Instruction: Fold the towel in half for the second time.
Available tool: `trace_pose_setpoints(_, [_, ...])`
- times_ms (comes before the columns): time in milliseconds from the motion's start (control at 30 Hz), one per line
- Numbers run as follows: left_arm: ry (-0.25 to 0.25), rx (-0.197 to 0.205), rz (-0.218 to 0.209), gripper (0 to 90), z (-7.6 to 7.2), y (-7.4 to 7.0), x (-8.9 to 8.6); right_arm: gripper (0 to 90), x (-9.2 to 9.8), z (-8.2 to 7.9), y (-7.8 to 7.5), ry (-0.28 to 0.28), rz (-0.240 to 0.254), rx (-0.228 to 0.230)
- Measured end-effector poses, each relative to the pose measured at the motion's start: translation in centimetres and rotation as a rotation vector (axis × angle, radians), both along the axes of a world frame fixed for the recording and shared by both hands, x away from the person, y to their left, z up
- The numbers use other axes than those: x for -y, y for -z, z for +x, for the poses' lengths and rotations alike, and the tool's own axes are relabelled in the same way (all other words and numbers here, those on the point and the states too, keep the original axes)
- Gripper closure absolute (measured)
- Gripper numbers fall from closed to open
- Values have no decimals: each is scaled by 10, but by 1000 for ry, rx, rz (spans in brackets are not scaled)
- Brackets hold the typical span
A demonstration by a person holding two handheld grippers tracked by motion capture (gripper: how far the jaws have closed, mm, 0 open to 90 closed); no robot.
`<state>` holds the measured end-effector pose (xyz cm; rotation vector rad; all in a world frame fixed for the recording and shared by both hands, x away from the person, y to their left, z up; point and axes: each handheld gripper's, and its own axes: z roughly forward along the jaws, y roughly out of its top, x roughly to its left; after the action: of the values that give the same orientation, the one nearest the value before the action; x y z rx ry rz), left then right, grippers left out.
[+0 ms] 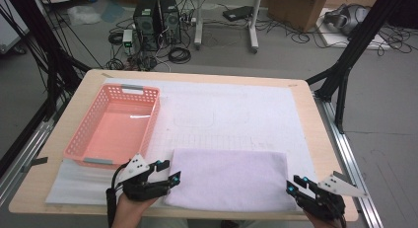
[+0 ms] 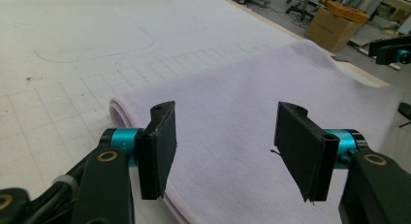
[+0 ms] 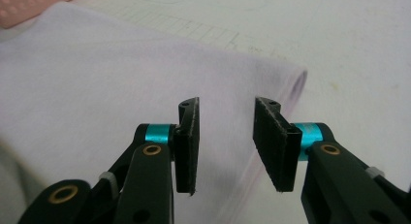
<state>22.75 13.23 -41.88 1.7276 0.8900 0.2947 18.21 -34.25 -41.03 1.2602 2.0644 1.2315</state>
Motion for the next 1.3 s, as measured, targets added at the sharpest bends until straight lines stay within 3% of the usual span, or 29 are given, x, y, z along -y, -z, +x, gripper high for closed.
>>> trace_pose_setpoints(100, [-16,-34,21,410,16,3,5,600,-7,20,2,-1,-14,-10])
trace_pose_setpoints(167, [-33,-63,35,411,22,5,7,574,-9,37,9,22,-57,-37])
trace_pose_setpoints(333, [-76,-137,83,441,30,18,6,550,-2,55,25,70,-43,-103])
trace_pose_setpoints(433, [-96,-168,115,437,34,24,7,660,0,54,29,59,-45,-131])
trace_pose_setpoints(500, [-94,-186,116,435,37,27,8,806,1,53,31,39,-39,-153])
trace_pose_setpoints(533, [-83,-187,122,458,37,29,10,830,1,53,32,27,-44,-155])
trace_pose_setpoints(600, [-68,-186,139,632,37,30,11,838,-2,53,30,18,-67,-137])
trace_pose_setpoints(667, [-74,-168,143,816,35,28,11,839,-2,52,28,23,-58,-116])
trace_pose_setpoints(767, [-94,-121,116,851,34,22,9,840,1,52,24,30,-17,-89])
trace_pose_setpoints(833, [-102,-120,73,852,36,19,7,841,4,54,22,39,23,-87])
trace_pose_setpoints(933, [-119,-126,73,852,41,21,7,841,7,59,21,59,51,-87])
trace_pose_setpoints(1000, [-129,-136,94,852,45,25,10,841,7,62,22,74,47,-83])
trace_pose_setpoints(1100, [-120,-152,90,840,45,29,10,839,5,64,26,88,15,-113])
trace_pose_setpoints(1133, [-121,-161,91,790,46,28,9,831,4,63,27,89,-8,-129])
trace_pose_setpoints(1200, [-130,-171,69,585,49,29,6,753,4,62,28,106,-32,-142])
trace_pose_setpoints(1300, [-126,-189,58,447,56,28,6,626,12,65,19,168,23,-117])
